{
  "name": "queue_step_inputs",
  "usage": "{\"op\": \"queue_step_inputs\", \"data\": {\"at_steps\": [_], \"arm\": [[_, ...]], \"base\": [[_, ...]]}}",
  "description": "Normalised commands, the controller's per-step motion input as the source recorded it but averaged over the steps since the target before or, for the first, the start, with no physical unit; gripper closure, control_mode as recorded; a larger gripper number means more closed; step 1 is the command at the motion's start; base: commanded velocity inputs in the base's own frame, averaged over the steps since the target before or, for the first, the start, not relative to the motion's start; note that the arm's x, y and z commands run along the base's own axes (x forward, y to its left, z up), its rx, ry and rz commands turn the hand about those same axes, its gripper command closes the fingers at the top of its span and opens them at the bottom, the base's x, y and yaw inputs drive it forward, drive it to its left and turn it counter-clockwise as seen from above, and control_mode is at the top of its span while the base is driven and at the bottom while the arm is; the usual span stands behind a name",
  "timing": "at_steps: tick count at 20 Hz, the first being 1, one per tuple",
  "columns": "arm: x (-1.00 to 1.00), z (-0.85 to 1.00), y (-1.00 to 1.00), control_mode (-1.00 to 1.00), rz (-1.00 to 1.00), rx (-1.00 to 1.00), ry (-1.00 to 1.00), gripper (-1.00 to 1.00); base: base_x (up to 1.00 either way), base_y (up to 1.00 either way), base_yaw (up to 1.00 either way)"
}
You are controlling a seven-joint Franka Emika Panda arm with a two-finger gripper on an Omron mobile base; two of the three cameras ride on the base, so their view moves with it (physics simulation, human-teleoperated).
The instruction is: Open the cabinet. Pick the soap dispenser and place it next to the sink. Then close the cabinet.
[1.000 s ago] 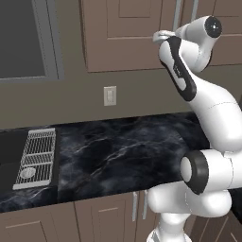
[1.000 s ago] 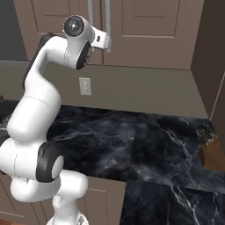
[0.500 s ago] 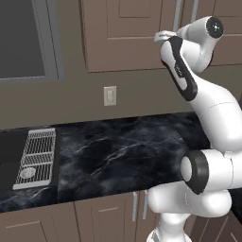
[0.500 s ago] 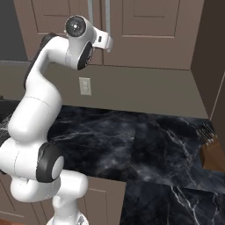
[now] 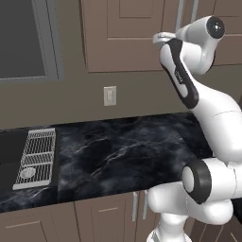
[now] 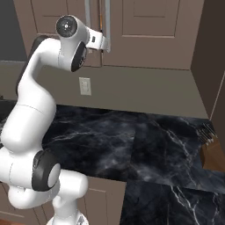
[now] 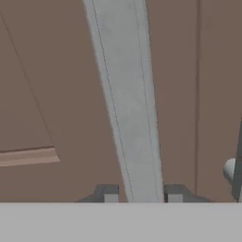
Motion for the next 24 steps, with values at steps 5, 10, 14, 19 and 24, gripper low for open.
{"op": "queue_step_inputs", "data": {"at_steps": [5, 10, 14, 19, 24], "arm": [[-0.31, 0.00, 0.81, -1.00, -0.04, -0.07, 0.00, 1.00], [-0.28, 0.00, 0.90, -1.00, -0.05, -0.06, 0.00, 1.00], [-0.39, 0.00, 0.85, -1.00, -0.04, -0.03, 0.00, 1.00], [-0.45, 0.00, 0.85, -1.00, -0.03, -0.02, 0.00, 1.00], [-0.44, 0.00, 0.85, -1.00, -0.03, 0.00, -0.04, 1.00]], "base": [[0.00, 0.00, 0.00], [0.00, 0.00, 0.00], [0.00, 0.00, 0.00], [0.00, 0.00, 0.00], [0.00, 0.00, 0.00]]}}
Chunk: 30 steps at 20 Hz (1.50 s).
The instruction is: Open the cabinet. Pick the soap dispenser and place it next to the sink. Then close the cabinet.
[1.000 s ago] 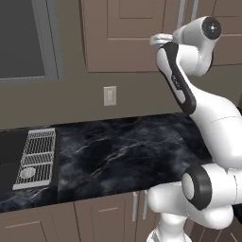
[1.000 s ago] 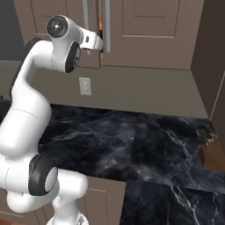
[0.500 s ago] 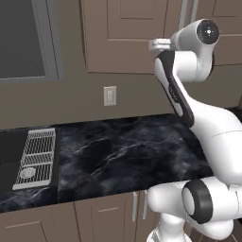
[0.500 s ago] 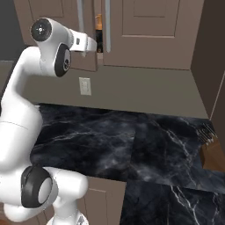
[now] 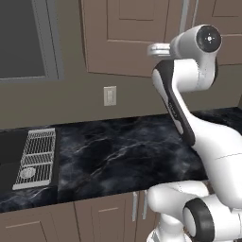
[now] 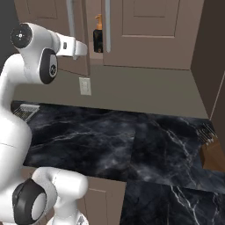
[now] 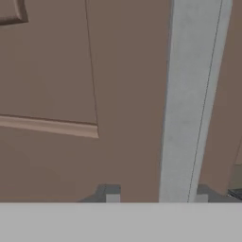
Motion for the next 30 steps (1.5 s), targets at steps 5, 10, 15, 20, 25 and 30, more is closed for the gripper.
{"op": "queue_step_inputs", "data": {"at_steps": [5, 10, 15, 20, 25, 30], "arm": [[-0.45, 0.00, 0.87, -1.00, -0.01, 0.00, -0.01, 1.00], [-0.53, 0.00, 0.85, -1.00, -0.01, 0.00, 0.00, 1.00], [-0.78, 0.00, 0.80, -1.00, 0.00, 0.00, 0.00, 1.00], [-0.72, 0.01, 0.87, -1.00, 0.00, 0.00, 0.00, 1.00], [-0.26, 0.00, 0.71, -1.00, -0.01, -0.04, 0.00, 1.00], [0.00, 0.00, 0.02, -1.00, 0.00, 0.00, 0.00, -1.00]], "base": [[0.00, 0.00, 0.00], [0.00, 0.00, 0.00], [0.00, 0.00, 0.00], [0.00, 0.00, 0.00], [0.00, 0.00, 0.00], [0.00, 0.00, 0.00]]}}
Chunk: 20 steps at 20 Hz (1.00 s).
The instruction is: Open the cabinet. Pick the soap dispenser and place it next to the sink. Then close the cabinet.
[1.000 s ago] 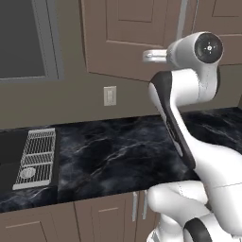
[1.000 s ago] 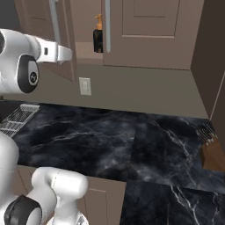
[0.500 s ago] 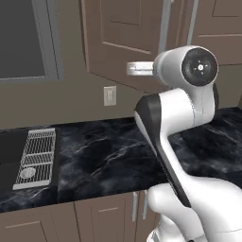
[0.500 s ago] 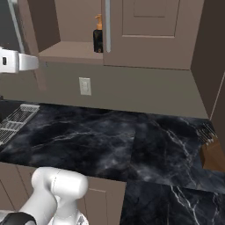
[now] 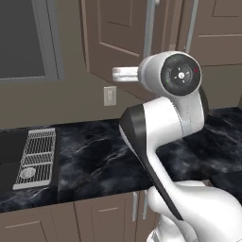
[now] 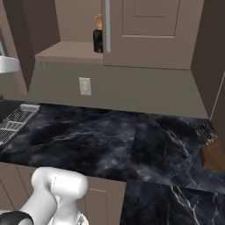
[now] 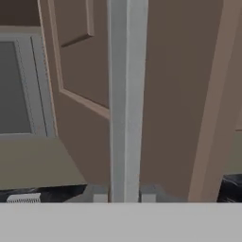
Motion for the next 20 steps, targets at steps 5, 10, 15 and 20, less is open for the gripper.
{"op": "queue_step_inputs", "data": {"at_steps": [5, 10, 15, 20], "arm": [[-0.30, 0.03, 0.06, -1.00, 0.00, 0.00, 0.00, -1.00], [-0.99, 0.15, 0.02, -1.00, 0.00, 0.00, -0.01, -1.00], [-0.56, 0.17, -0.25, -1.00, 0.00, 0.00, 0.00, -1.00], [-0.03, 0.03, -0.98, -1.00, 0.00, 0.04, 0.00, -1.00]], "base": [[0.00, 0.00, 0.00], [0.00, 0.00, 0.00], [0.00, 0.00, 0.00], [0.00, 0.00, 0.00]]}}
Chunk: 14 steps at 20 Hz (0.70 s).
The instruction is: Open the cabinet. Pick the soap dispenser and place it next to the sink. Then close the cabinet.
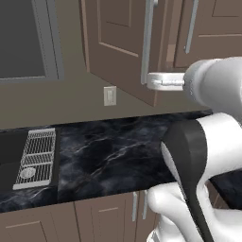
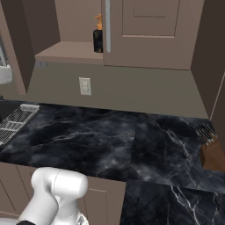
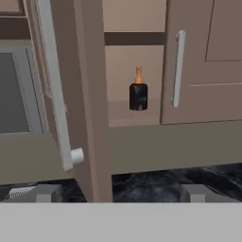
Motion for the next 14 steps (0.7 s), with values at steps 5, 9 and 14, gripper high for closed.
{"op": "queue_step_inputs", "data": {"at_steps": [5, 9, 14], "arm": [[0.00, 0.00, -1.00, -1.00, 0.00, 0.09, 0.00, -1.00], [0.00, 0.00, -0.74, -1.00, 0.00, 0.15, 0.00, -1.00], [0.22, -0.05, -0.09, -1.00, 0.02, 0.16, 0.02, -1.00]], "base": [[0.00, 0.00, 0.00], [0.00, 0.00, 0.00], [0.00, 0.00, 0.00]]}}
